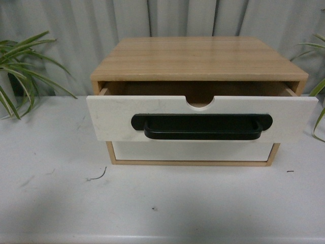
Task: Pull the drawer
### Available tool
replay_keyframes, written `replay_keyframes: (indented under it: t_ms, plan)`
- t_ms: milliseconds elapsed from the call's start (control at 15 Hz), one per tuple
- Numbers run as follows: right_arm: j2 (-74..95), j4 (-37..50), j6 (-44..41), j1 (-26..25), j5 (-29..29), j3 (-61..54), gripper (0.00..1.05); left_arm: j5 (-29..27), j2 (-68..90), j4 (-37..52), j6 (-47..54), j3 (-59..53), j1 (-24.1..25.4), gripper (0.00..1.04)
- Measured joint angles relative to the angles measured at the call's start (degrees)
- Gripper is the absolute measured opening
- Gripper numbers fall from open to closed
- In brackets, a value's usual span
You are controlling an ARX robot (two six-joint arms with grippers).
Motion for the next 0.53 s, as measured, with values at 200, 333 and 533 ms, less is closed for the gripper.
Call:
replay_keyframes:
  t_ms: [200,333,533]
  plan:
    - [-4.5,-2.0,0.0,0.0,0.0,-2.3,0.02,0.0,-5.5,-0.8,0.0,-2.7,-0.1,0.02]
    - [-8.1,-4.8,0.0,0.0,0.0,-2.3,0.02,0.1,-9.2,-5.7,0.0,-2.8,-0.1,0.02]
    - [-11.9,-8.6,0.0,0.0,0.0,-2.3,0.02,0.1,-14.5,-10.5,0.0,-2.8,-0.1,0.02]
